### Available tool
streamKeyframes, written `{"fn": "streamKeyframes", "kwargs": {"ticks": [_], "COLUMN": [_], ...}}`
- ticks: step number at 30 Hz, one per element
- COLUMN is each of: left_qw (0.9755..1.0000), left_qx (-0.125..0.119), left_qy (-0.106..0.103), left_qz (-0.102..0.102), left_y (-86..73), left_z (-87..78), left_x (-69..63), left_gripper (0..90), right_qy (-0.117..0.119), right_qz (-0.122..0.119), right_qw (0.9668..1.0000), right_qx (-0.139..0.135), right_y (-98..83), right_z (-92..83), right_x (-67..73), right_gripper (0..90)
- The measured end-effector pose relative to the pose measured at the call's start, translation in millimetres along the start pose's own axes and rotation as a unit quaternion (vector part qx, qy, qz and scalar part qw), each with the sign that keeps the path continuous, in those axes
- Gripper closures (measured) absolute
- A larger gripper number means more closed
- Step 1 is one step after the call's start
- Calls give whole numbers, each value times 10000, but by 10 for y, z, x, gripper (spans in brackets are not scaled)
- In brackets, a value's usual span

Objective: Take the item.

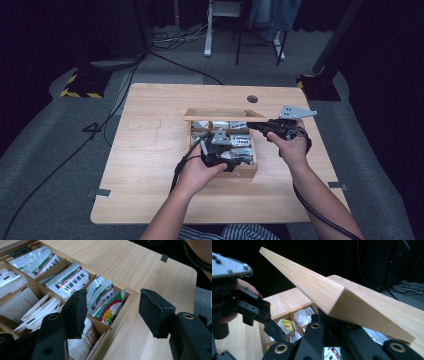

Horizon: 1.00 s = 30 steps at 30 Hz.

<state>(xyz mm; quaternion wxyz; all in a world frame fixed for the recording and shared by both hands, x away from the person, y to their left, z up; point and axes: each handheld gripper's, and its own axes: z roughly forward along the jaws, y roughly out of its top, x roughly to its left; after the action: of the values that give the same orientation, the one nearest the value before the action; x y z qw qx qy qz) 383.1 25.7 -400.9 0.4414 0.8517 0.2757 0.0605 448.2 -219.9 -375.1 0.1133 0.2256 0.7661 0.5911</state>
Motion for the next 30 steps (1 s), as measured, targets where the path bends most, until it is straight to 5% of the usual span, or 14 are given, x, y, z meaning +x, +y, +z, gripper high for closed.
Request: {"fn": "streamKeyframes", "kwargs": {"ticks": [8, 16, 20, 21, 30], "left_qw": [9997, 9996, 9988, 9979, 9957], "left_qx": [-74, 120, 210, 198, 338], "left_qy": [-167, -245, -422, -538, -700], "left_qz": [147, 124, -119, -312, -512], "left_y": [17, 14, -11, -17, -70], "left_z": [282, 461, 537, 543, 579], "left_x": [31, 89, 126, 160, 216], "left_gripper": [510, 587, 647, 663, 652], "right_qy": [8, 4, 1, -5, 4], "right_qz": [22, 42, 49, 52, 60], "right_qw": [10000, 10000, 10000, 10000, 10000], "right_qx": [5, 32, 35, 37, 50], "right_y": [-10, -28, -30, -31, -47], "right_z": [4, 12, 12, 12, 14], "right_x": [-10, -19, -21, -21, -27], "right_gripper": [900, 900, 900, 900, 900]}}
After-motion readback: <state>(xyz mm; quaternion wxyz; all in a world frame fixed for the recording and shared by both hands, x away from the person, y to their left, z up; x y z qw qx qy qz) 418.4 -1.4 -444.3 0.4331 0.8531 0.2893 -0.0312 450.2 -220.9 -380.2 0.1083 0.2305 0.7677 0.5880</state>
